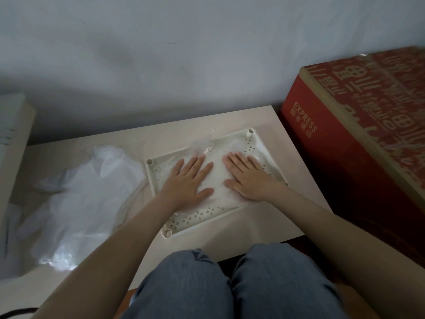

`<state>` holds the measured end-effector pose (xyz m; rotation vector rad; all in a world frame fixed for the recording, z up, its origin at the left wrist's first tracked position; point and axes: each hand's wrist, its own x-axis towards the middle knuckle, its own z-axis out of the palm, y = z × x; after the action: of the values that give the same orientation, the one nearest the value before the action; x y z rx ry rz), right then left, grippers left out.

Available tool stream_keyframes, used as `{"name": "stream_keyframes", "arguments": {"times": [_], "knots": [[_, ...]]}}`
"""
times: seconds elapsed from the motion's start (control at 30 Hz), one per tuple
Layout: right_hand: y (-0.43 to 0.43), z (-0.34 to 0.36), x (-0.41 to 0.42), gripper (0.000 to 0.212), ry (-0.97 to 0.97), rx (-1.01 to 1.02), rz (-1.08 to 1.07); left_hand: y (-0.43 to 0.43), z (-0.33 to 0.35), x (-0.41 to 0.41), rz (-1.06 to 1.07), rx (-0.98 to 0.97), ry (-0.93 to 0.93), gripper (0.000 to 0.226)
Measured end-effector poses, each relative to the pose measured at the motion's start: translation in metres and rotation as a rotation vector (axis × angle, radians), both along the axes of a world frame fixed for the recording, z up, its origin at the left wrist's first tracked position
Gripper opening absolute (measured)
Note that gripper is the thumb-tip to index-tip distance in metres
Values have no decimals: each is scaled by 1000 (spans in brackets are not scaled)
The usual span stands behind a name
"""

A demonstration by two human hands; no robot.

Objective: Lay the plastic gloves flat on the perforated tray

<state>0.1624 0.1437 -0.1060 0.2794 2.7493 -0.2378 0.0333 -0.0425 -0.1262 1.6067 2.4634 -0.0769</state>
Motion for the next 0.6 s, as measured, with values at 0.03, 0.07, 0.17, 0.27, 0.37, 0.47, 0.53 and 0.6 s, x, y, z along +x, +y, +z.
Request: {"name": "stream_keyframes", "arguments": {"times": [0.03, 0.07, 0.17, 0.27, 0.37, 0.47, 0.53, 0.6], "knots": [[2, 1, 0, 67, -7, -10, -25, 1, 0, -1, 1, -6, -9, 76], [4, 4, 0, 67, -3, -22, -47, 2, 2, -1, 0, -4, -30, 78], [3, 18, -5, 63, 149, -125, -125, -1, 16, 2, -10, 121, -132, 92], [-3, 40, -14, 58, 327, -130, -149, -9, 36, 4, 9, 395, -119, 73], [-10, 54, -22, 57, 339, -51, -108, -27, 46, 2, 168, 687, 171, 30], [-25, 65, -34, 56, 321, -52, -60, -65, 58, 1, 609, 523, 154, 32], [-38, 69, -44, 53, 291, -73, -12, -89, 55, -2, 809, 241, 107, 44], [-53, 73, -55, 50, 255, -98, 35, -111, 50, -7, 860, 50, 77, 53]]}}
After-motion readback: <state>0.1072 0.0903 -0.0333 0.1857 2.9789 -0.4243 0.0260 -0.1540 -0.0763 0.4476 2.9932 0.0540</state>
